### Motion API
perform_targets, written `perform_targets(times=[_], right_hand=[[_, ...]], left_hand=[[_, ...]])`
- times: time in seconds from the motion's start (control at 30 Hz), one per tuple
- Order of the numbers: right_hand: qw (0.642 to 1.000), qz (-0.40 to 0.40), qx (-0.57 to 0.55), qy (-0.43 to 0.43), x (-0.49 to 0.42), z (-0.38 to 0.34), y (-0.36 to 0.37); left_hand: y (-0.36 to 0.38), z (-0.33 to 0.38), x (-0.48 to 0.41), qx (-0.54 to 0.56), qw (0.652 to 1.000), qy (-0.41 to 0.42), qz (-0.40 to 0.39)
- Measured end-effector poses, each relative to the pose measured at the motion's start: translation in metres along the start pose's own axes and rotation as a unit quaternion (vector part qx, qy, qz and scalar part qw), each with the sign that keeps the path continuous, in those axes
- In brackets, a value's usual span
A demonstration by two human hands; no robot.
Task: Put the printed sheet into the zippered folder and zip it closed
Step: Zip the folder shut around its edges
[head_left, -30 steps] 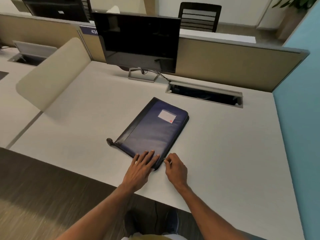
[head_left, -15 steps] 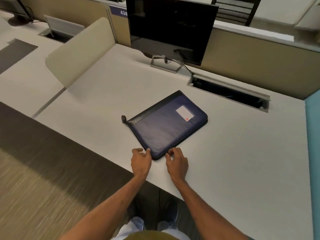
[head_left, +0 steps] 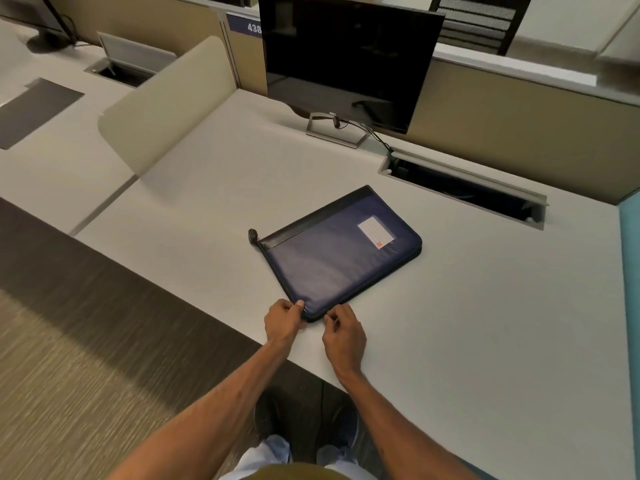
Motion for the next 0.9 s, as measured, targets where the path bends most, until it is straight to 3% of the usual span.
perform_targets(times=[0.13, 0.33, 0.9], right_hand=[[0.999, -0.02, -0.035, -0.027, 0.014, -0.002, 0.002], [0.998, -0.039, 0.018, -0.034, 0.013, 0.0, 0.009], [0.998, 0.061, 0.002, 0.035, -0.04, 0.038, -0.047]], left_hand=[[-0.001, 0.002, -0.002, 0.013, 1.0, -0.003, -0.017], [0.0, -0.002, -0.003, 0.006, 1.0, 0.002, -0.028], [0.005, 0.001, 0.004, 0.103, 0.994, -0.014, -0.044]])
Point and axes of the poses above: each hand's wrist, its own x-axis away from the middle knuckle, its own y-axis out of the palm, z = x × y, the point moved 5 cm from there along -x, towards the middle knuckle, and after that the axes turned 2 degrees about y, right-handed, at the moved point
